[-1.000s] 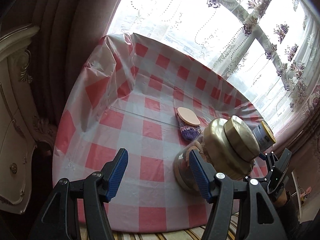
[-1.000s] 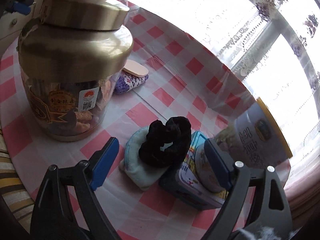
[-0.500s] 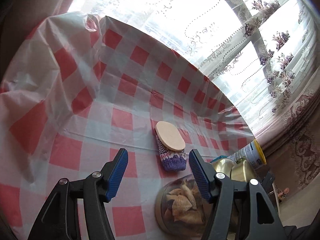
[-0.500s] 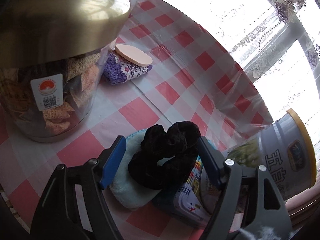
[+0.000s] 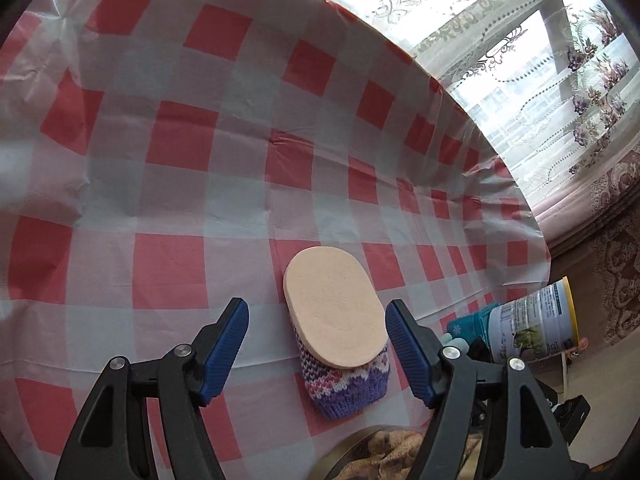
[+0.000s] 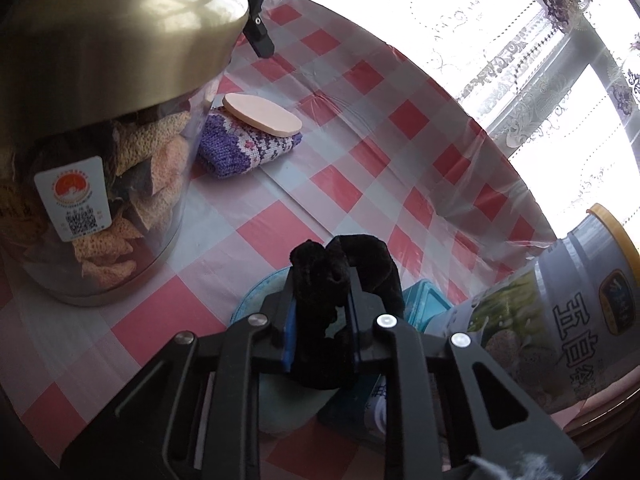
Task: Organize soft objects
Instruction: 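Grasp the black scrunchie with the right tool while the left tool grasps the peach oval sponge, then lift the scrunchie and peach sponge and carry them over the white box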
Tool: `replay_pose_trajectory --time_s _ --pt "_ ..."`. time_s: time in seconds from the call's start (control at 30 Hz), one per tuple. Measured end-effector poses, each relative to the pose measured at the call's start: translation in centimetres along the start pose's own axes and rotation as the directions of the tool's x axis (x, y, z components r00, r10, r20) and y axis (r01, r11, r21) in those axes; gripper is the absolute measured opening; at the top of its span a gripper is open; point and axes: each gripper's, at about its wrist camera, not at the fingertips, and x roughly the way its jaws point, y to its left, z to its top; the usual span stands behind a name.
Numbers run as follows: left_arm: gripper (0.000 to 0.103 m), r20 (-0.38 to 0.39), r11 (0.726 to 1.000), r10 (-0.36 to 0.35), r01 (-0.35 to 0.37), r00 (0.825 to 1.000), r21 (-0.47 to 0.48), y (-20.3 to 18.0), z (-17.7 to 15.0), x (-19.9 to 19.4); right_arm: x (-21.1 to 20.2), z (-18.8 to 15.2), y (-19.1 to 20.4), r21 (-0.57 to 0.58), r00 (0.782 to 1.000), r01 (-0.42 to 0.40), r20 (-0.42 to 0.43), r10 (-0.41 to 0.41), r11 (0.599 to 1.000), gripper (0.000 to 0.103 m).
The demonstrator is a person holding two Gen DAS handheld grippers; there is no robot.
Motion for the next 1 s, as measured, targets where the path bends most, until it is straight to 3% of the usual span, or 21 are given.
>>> replay_pose_trajectory --time_s 0.13,0.27,0.37,0.47,0.5,0.67,1.0 --pt "0.065 -0.038 0.998 -0.024 0.022 0.999 -0.056 0.9 0.6 1.8 -1.3 0.3 -0.5 0.036 1.000 0.010 0.029 -0.012 0.999 0.023" --pt "0.052 -0.072 0.997 -0.026 0.021 0.997 -0.068 1.3 0.6 3.0 -2.3 0.7 -0.7 0.058 0.999 0.004 0.050 -0.007 0.998 0.023" --pt "0.049 -0.098 0.995 -0.044 0.035 0.994 -0.098 1.9 0.5 3.9 -2.8 0.9 -0.8 0.077 0.998 -0.005 0.063 0.000 0.997 0.023" --pt "0.025 -0.117 0.991 -0.076 0.062 0.990 -0.120 2.3 0.3 4.7 -2.9 0.9 -1.1 0.103 0.998 -0.011 0.065 0.004 0.995 0.023" --pt "0.023 -0.117 0.990 -0.080 0.065 0.990 -0.125 2.4 0.2 4.8 -3.0 0.9 -1.1 0.112 0.998 -0.014 0.065 0.007 0.994 0.023" --pt "0.012 -0.068 0.983 -0.122 0.111 0.990 -0.146 2.6 0.1 3.6 -3.3 0.6 -1.6 0.167 0.997 -0.047 0.065 0.037 0.985 0.023" --pt "0.007 0.050 0.955 -0.209 0.214 0.977 -0.207 3.1 -0.6 0.3 -4.5 -0.1 -2.8 0.262 0.995 -0.079 0.072 0.062 0.962 0.023"
